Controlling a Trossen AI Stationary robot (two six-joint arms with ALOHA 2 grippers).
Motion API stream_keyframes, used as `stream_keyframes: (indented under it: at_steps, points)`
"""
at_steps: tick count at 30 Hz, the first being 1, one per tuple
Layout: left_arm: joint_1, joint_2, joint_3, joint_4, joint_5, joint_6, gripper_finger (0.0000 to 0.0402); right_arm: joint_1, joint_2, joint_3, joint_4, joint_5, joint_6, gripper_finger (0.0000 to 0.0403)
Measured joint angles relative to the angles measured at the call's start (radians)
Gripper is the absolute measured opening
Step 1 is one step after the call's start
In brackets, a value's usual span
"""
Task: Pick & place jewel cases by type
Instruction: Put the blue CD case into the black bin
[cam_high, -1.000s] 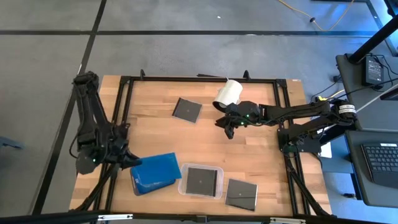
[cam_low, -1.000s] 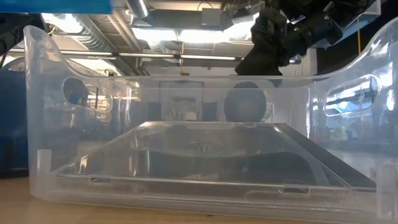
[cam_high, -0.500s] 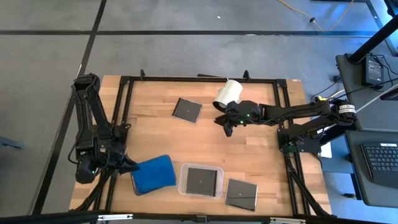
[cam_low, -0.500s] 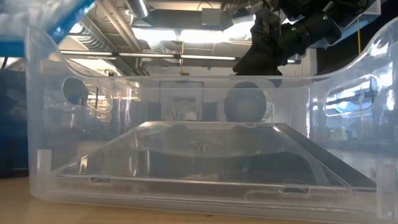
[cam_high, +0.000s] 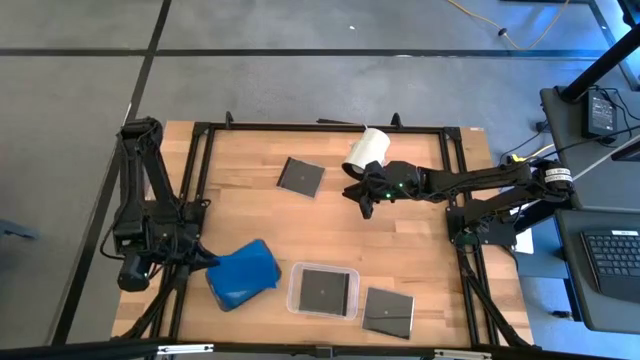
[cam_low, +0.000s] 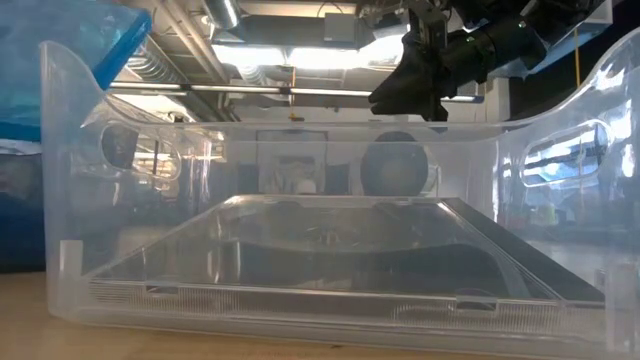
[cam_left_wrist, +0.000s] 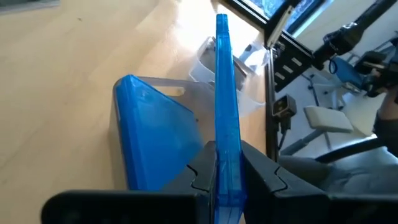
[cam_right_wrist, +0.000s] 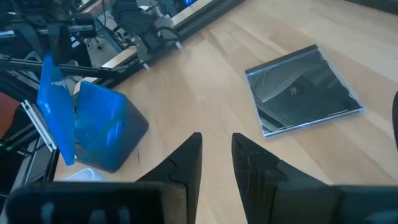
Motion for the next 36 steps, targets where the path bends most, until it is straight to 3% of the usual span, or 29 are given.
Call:
stream_keyframes:
  at_steps: [6,15,24,28,36]
  points:
    - [0.002,0.0,0.0,-0.085,-0.01,-0.103,0.004,0.0,0.0,0.0,0.001,0.0,-0.003,0.0091]
    - [0.002,0.0,0.042,-0.108,-0.03,-0.07,0.0038,0.0,0.0,0.0,0.001,0.0,-0.004,0.0091]
    - [0.002,-0.003,0.094,-0.245,-0.051,-0.122,0.0037,0.0,0.0,0.0,0.001,0.0,-0.002,0.0091]
    - [0.025,0.008,0.093,-0.313,0.009,-0.188,0.0038,0.0,0.0,0.0,0.001,0.0,-0.001,0.0091]
    - [0.037,0.027,0.081,-0.298,0.06,-0.24,0.0054,0.0,0.0,0.0,0.0,0.0,-0.004,0.0091]
